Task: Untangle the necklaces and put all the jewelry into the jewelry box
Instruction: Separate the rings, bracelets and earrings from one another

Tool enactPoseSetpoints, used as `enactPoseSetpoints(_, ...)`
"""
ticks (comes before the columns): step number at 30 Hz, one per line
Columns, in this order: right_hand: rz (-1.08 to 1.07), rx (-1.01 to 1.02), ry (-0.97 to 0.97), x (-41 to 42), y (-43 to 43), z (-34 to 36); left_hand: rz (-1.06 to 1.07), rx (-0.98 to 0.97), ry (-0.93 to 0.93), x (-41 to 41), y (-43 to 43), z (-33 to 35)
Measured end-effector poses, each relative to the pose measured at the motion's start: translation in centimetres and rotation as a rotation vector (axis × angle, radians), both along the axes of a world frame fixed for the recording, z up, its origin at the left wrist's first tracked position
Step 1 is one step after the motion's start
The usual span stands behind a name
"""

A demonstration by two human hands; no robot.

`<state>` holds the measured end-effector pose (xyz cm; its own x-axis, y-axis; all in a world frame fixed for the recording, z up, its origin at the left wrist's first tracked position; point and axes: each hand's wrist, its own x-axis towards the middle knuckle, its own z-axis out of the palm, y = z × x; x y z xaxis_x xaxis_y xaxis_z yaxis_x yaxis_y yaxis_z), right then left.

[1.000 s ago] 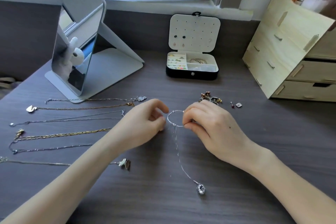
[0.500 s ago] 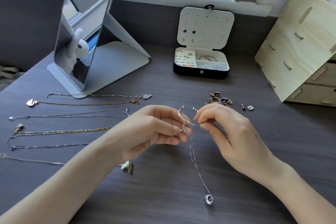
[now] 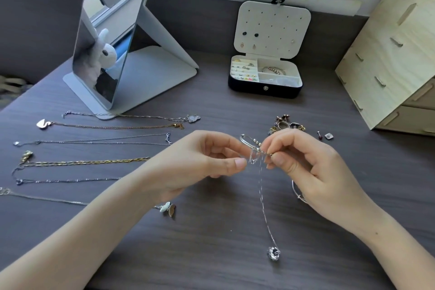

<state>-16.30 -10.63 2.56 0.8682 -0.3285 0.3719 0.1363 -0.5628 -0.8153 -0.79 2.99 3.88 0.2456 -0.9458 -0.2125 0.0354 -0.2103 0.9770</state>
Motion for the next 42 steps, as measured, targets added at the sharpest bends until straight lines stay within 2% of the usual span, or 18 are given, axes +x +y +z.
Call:
enactPoseSetpoints(3,0.01,-0.096,-0.003,0.0,-0.1,-0.2,0.015,-0.004,0.029,0.2,0.1,0.0)
enactPoseSetpoints(7,-0.004,-0.385,-0.04,0.2,0.0,-0.6,0.036,0.016,0.162,0.7,0.1,0.3)
enactPoseSetpoints(10,-0.012,-0.523,-0.053,0.4,0.2,-1.1,0.078,0.024,0.125,0.5,0.1,0.2)
enactPoseSetpoints(13,-0.041,-0.589,-0.061,0.4,0.3,-1.4,0.123,0.028,0.053,0.2,0.1,-0.1)
enactPoseSetpoints(19,-0.245,-0.679,-0.11,0.5,1.2,-0.8,0.208,-0.004,0.074,-0.1,0.0,-0.3)
enactPoseSetpoints(24,-0.376,-0.723,-0.042,1.0,2.2,-0.7,0.238,-0.035,-0.005,-0.7,-0.2,-0.3)
enactPoseSetpoints(28,-0.427,-0.745,0.051,1.2,2.6,-0.6,0.249,-0.069,-0.044,-0.9,-0.3,-0.4)
enactPoseSetpoints(34,-0.349,-0.701,0.176,1.4,2.5,-0.9,0.226,-0.071,-0.076,-1.0,-0.5,-0.6)
enactPoseSetpoints(42,-0.289,-0.247,0.171,1.2,2.0,-0.7,0.225,-0.018,-0.007,-1.0,-0.4,-0.4)
